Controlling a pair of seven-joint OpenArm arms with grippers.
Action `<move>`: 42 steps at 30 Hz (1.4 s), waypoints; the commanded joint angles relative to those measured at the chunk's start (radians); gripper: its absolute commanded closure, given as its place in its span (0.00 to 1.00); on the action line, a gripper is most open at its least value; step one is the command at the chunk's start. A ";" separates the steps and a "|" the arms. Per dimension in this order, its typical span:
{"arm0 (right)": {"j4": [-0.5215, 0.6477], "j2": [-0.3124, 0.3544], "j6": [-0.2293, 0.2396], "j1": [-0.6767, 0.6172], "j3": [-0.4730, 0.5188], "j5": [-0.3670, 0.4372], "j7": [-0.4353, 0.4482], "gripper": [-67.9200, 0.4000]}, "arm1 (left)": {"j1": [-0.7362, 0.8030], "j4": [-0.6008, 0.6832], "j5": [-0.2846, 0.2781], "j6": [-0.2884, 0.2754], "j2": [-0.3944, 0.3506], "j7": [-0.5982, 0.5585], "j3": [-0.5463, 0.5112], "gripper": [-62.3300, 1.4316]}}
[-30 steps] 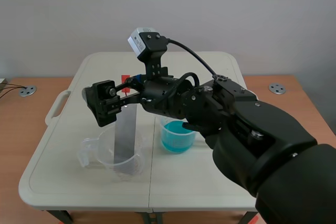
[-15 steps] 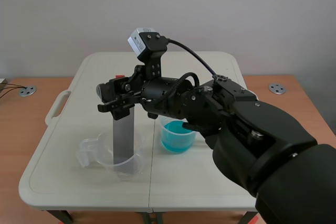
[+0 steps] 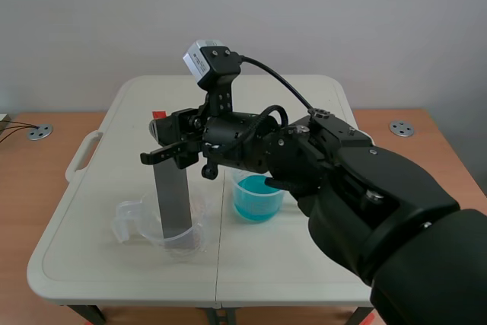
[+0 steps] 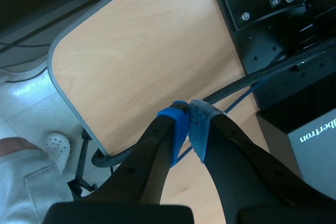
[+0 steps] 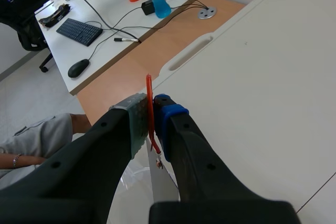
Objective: Hold the metal plate by the orange handle, dip it into the blue solution, take it out and point at it, then put the plate back in the beaker on the left.
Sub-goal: 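Lift the metal plate out of the left beaker, then move the plate over the blue solution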
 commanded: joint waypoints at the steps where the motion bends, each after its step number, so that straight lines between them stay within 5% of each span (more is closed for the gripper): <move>1: 0.012 -0.006 0.047 0.025 -0.005 0.009 0.022 0.98 | 0.016 0.013 -0.003 -0.002 0.005 -0.009 -0.004 0.93; 8: 0.016 -0.002 0.190 0.016 -0.005 0.006 0.022 0.98 | 0.016 0.013 -0.003 -0.002 0.005 -0.009 -0.004 0.93; 20: 0.087 0.010 0.190 0.005 -0.005 -0.069 0.030 0.98 | 0.016 0.013 -0.003 -0.002 0.005 -0.009 -0.004 0.93; 42: 0.460 0.066 0.190 -0.105 -0.005 -0.136 0.029 0.98 | 0.016 0.013 -0.003 -0.002 -0.002 -0.008 -0.005 0.93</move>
